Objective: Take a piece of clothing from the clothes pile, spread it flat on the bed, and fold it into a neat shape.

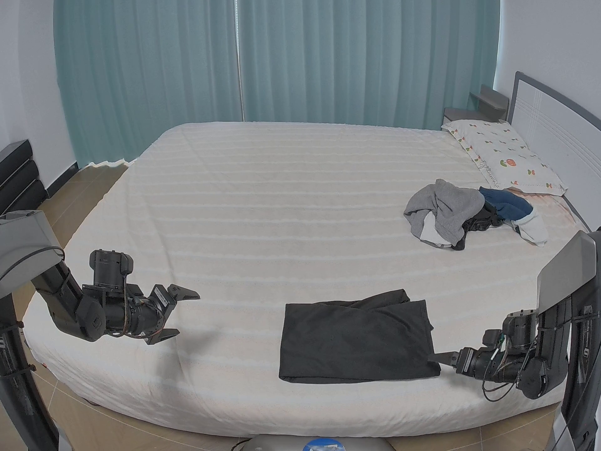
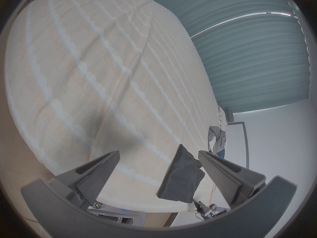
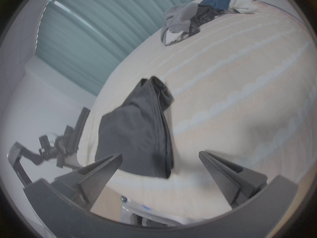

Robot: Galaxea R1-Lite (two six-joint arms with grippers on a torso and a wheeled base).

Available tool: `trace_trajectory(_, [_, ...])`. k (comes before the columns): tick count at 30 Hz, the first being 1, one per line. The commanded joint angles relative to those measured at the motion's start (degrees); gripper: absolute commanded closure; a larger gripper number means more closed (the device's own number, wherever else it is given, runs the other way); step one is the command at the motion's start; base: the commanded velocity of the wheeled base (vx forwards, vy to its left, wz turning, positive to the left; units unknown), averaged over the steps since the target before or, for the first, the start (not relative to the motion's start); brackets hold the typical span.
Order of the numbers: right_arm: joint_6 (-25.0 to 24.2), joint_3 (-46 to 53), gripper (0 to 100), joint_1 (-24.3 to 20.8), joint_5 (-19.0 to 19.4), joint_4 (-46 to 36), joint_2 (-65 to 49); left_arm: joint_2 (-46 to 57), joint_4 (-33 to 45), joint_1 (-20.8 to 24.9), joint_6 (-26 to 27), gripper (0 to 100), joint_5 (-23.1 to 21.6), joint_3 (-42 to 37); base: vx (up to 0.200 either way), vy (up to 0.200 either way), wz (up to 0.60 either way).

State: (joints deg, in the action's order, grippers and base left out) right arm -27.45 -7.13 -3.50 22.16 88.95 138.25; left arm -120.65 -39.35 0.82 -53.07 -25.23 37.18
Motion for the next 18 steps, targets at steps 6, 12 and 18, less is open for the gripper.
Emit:
trace_trajectory(6, [-9.99, -16.60, 0, -2.65, -5.02, -0.98, 2.81, -0.11, -0.02, 0.15, -0.02, 0, 0.98, 0.00, 0.000, 0.000, 0.00])
trace_trajectory(12, [-9.90, -29.17, 0, -3.44, -7.05, -7.83, 5.36, -0.20, -0.11, 0.41, 0.07, 0, 1.68, -0.27, 0.000, 0.000, 0.00])
trace_trajectory(18, [-13.24, -41.74, 0, -2.83, -6.78, -21.28, 5.45, -0.29, -0.11, 0.77, 0.07, 0, 1.68, -0.27, 0.000, 0.000, 0.00])
